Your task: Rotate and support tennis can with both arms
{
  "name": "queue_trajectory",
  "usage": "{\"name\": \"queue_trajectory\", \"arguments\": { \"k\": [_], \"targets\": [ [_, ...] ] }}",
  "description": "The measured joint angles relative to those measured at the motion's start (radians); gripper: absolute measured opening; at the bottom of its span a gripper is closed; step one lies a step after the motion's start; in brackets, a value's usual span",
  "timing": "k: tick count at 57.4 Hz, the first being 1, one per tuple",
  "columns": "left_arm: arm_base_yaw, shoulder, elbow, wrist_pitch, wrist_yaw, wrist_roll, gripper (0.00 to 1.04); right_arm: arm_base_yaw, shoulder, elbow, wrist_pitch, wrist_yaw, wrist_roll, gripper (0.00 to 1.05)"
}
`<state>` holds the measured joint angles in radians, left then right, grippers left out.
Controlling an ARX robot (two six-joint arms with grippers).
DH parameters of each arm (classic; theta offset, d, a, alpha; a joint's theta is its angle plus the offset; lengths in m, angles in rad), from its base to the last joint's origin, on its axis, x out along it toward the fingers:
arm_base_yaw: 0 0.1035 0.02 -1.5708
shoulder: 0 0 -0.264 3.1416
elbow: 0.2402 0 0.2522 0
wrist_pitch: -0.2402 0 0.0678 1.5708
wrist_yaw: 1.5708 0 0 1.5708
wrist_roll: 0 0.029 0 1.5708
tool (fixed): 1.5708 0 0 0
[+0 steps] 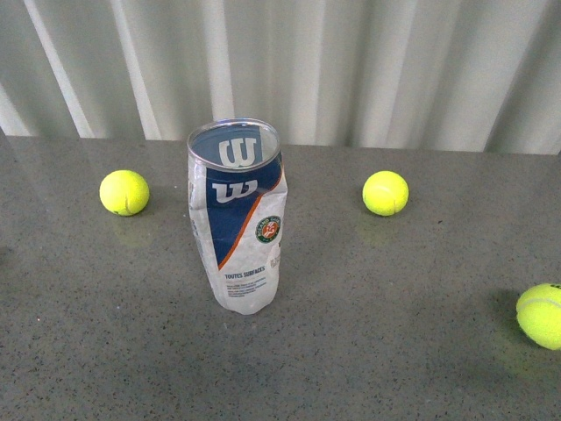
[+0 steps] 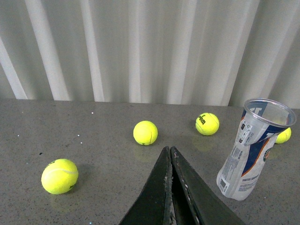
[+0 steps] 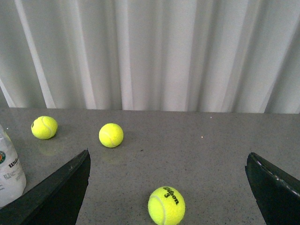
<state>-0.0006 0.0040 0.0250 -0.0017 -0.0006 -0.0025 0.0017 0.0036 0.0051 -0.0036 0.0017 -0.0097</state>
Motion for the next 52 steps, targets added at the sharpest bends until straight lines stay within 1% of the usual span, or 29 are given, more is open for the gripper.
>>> {"name": "queue_trajectory", "arguments": {
  "k": [7,9,15,16,19,21,25,28,34,38,40,43,52],
  "targets": [
    [0.0,0.0,0.0,0.0,0.0,0.0,0.04,0.0,0.0,0.0,0.0,0.0,0.0,0.98],
    [0.0,0.0,0.0,0.0,0.0,0.0,0.06,0.0,0.0,0.0,0.0,0.0,0.0,0.98],
    [0.0,0.0,0.0,0.0,0.0,0.0,0.26,0.0,0.0,0.0,0.0,0.0,0.0,0.98],
    [0.0,0.0,0.0,0.0,0.0,0.0,0.27,0.0,0.0,0.0,0.0,0.0,0.0,0.98],
    [0.0,0.0,0.0,0.0,0.0,0.0,0.38,0.0,0.0,0.0,0.0,0.0,0.0,0.98],
    [0.0,0.0,0.0,0.0,0.0,0.0,0.47,0.0,0.0,0.0,0.0,0.0,0.0,0.98],
    [0.0,0.0,0.0,0.0,0.0,0.0,0.58,0.0,0.0,0.0,0.0,0.0,0.0,0.98],
    [0.0,0.0,0.0,0.0,0.0,0.0,0.68,0.0,0.0,0.0,0.0,0.0,0.0,0.98],
    [0.0,0.0,0.0,0.0,0.0,0.0,0.84,0.0,0.0,0.0,0.0,0.0,0.0,0.98],
    [0.0,0.0,0.0,0.0,0.0,0.0,0.98,0.0,0.0,0.0,0.0,0.0,0.0,0.98],
    [0.0,0.0,0.0,0.0,0.0,0.0,1.0,0.0,0.0,0.0,0.0,0.0,0.0,0.98],
    [0.0,0.0,0.0,0.0,0.0,0.0,0.97,0.0,0.0,0.0,0.0,0.0,0.0,0.98],
    [0.0,0.0,0.0,0.0,0.0,0.0,0.98,0.0,0.0,0.0,0.0,0.0,0.0,0.98]
  ]
}}
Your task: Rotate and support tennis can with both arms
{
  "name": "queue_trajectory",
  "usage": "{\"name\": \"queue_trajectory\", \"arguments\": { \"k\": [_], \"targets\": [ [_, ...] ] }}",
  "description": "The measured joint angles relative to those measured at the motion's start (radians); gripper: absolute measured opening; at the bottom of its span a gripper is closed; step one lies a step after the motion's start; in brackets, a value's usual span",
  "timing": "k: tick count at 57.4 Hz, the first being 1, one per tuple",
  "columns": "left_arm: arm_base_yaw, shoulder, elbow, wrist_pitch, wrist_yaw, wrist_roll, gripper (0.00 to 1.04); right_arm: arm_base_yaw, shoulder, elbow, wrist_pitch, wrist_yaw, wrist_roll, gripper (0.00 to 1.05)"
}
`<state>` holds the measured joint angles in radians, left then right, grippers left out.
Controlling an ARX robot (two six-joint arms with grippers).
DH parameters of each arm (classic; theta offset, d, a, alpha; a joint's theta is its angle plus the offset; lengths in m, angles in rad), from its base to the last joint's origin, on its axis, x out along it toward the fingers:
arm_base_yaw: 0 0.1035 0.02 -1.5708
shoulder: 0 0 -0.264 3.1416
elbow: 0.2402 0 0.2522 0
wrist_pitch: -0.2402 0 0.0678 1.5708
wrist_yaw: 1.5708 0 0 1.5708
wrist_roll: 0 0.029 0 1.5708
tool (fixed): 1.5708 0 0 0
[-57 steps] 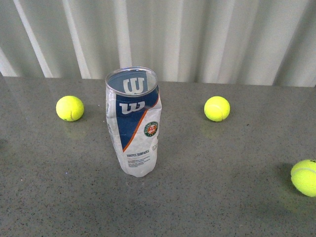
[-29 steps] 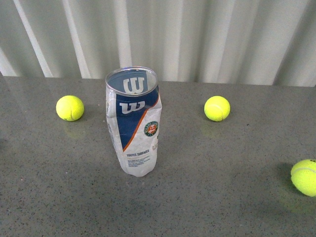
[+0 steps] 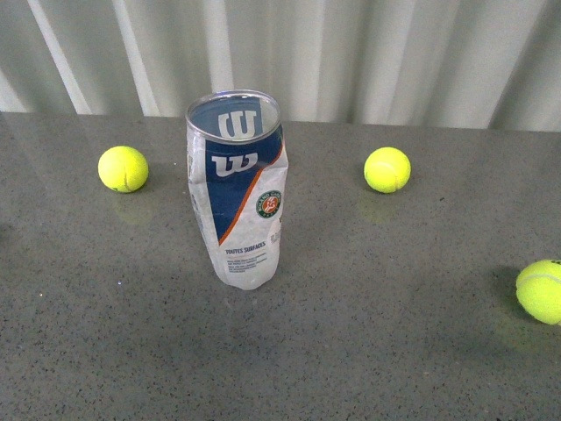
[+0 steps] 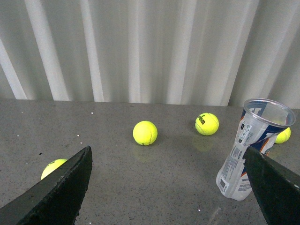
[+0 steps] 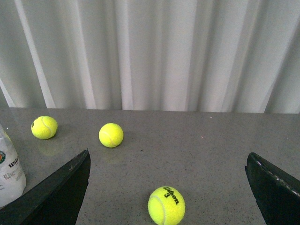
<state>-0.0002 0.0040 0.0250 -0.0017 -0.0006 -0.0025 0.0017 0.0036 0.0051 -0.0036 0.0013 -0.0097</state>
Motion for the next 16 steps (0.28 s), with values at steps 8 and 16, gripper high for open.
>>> {"name": "queue_trajectory", "arguments": {
  "k": [8,16],
  "targets": [
    [0.0,0.0,0.0,0.0,0.0,0.0,0.98,0.0,0.0,0.0,0.0,0.0,0.0,0.98],
    [0.0,0.0,0.0,0.0,0.0,0.0,0.98,0.0,0.0,0.0,0.0,0.0,0.0,0.98]
  ]
}}
